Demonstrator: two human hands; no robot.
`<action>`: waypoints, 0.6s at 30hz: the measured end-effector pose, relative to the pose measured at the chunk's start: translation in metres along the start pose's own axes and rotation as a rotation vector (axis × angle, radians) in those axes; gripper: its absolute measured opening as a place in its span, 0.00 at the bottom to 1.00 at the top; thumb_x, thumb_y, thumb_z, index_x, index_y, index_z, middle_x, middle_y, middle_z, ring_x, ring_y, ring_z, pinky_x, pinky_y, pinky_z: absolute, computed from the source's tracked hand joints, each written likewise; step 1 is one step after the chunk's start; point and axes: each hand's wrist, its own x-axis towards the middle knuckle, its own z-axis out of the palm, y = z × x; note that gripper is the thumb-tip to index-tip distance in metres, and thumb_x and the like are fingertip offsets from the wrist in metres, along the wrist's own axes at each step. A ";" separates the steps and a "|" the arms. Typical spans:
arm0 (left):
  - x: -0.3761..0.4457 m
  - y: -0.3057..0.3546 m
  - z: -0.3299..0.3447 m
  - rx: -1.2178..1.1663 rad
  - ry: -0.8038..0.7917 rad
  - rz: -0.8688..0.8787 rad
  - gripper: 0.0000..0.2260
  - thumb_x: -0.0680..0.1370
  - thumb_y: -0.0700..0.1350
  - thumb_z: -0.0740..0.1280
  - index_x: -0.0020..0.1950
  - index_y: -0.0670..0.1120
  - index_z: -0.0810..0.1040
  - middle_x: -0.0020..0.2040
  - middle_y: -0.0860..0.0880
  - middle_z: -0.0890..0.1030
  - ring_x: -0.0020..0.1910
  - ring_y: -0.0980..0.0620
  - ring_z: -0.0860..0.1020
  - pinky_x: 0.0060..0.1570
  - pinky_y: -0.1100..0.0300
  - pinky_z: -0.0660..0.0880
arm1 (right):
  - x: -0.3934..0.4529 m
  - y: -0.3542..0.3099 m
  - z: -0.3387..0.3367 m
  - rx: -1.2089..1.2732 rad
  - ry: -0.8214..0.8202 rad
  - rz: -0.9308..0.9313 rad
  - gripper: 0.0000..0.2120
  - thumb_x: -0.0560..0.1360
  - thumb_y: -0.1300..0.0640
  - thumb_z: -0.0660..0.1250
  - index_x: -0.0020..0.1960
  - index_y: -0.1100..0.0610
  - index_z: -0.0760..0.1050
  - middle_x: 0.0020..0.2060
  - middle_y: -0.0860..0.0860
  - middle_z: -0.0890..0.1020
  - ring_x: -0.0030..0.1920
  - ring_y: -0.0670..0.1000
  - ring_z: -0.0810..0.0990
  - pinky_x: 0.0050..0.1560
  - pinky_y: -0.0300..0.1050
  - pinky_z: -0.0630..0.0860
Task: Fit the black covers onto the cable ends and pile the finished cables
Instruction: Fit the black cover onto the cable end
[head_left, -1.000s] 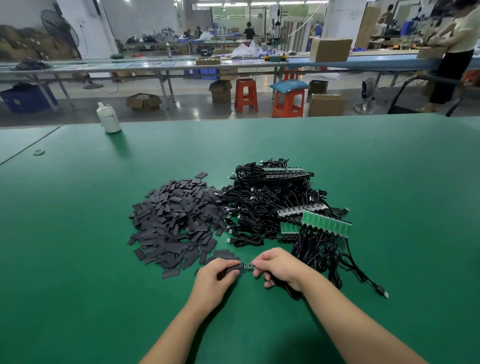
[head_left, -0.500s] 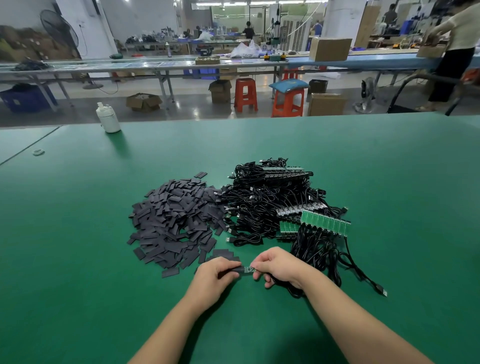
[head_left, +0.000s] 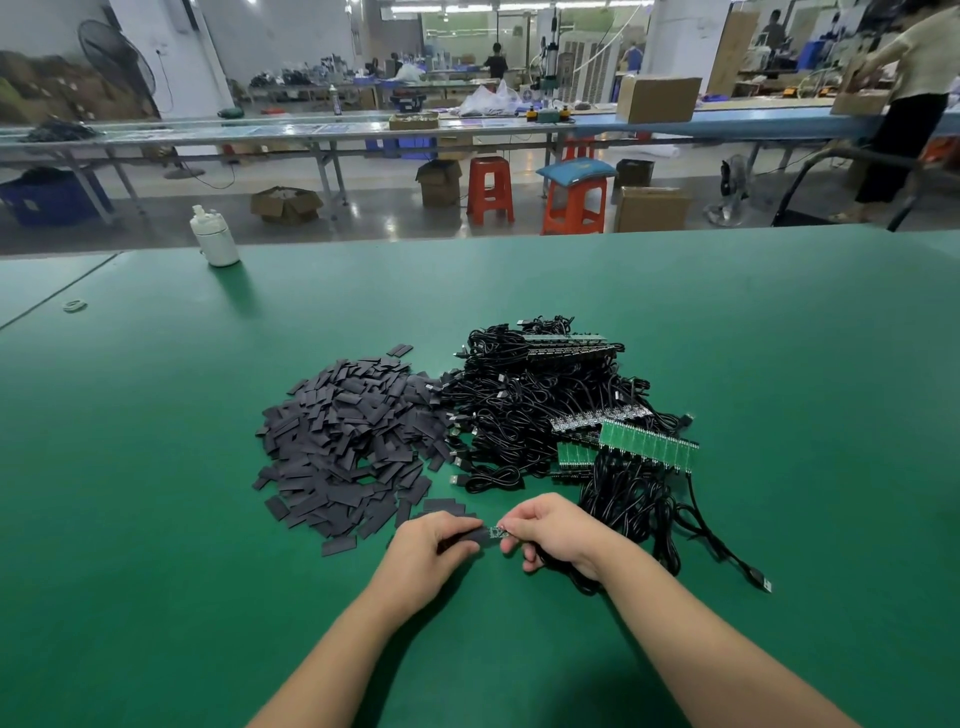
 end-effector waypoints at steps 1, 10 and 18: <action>0.000 0.001 0.001 0.004 0.008 -0.002 0.13 0.77 0.49 0.71 0.62 0.54 0.82 0.51 0.60 0.82 0.51 0.64 0.77 0.56 0.69 0.71 | 0.000 0.001 0.001 0.004 -0.002 0.000 0.08 0.82 0.60 0.64 0.56 0.64 0.79 0.39 0.54 0.85 0.29 0.45 0.73 0.36 0.42 0.79; -0.001 0.008 0.007 0.041 0.058 0.046 0.10 0.76 0.49 0.72 0.57 0.53 0.83 0.46 0.58 0.81 0.47 0.60 0.77 0.52 0.67 0.71 | -0.002 -0.003 0.007 -0.154 -0.075 -0.064 0.10 0.84 0.58 0.62 0.61 0.63 0.75 0.45 0.56 0.85 0.29 0.46 0.76 0.37 0.42 0.80; -0.003 0.002 0.007 -0.066 0.098 0.015 0.09 0.75 0.47 0.74 0.54 0.54 0.85 0.45 0.61 0.82 0.48 0.64 0.77 0.51 0.69 0.72 | -0.004 -0.012 0.000 -0.245 -0.119 -0.075 0.10 0.82 0.58 0.63 0.57 0.62 0.79 0.46 0.55 0.87 0.38 0.46 0.81 0.44 0.40 0.79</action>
